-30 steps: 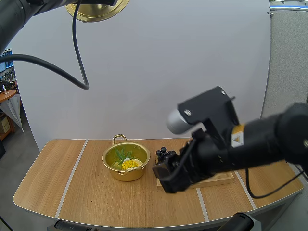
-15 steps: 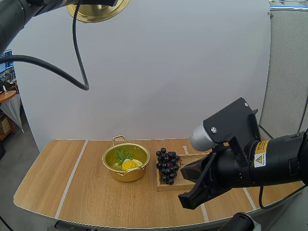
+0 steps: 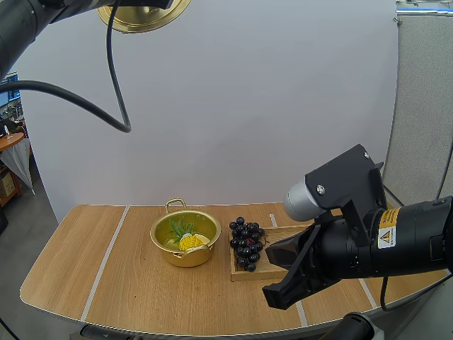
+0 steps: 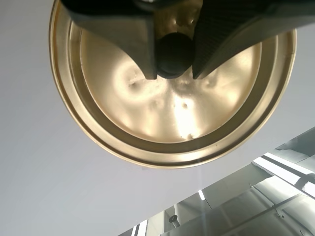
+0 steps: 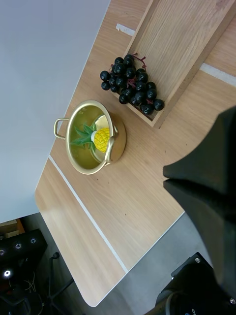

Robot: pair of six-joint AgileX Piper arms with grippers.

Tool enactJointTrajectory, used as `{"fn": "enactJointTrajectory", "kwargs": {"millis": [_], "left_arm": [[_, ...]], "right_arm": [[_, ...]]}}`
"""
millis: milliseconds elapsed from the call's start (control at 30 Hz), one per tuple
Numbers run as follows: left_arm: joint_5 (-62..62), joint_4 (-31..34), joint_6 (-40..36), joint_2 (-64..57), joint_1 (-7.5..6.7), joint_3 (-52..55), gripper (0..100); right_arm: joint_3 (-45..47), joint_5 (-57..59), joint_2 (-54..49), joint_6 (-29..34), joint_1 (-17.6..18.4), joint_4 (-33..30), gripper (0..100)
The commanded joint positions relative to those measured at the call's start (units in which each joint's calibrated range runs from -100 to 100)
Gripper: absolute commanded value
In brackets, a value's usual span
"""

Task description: Open the pot, put the pineapple inside, and close it

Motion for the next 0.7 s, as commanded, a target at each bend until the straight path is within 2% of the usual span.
{"fn": "enactJointTrajectory", "kwargs": {"millis": [0,433,567,667], "left_arm": [[-1.32,-0.7,-0.24,-0.26,-0.12,-0.56,1],[0.33,-1.24,-0.24,-0.26,-0.12,-0.56,1],[17.36,-1.24,-0.24,-0.56,-0.12,-0.56,1],[34.75,-1.24,-0.24,-0.93,-0.12,-0.56,1]], "right_arm": [[0.25,0.0,-0.51,0.16,-0.14,-0.05,0],[0.25,0.0,-0.51,0.16,-0.14,-0.03,0],[0.25,0.0,-0.51,0.16,-0.14,-0.03,0],[0.25,0.0,-0.51,0.16,-0.14,-0.03,0]]}}
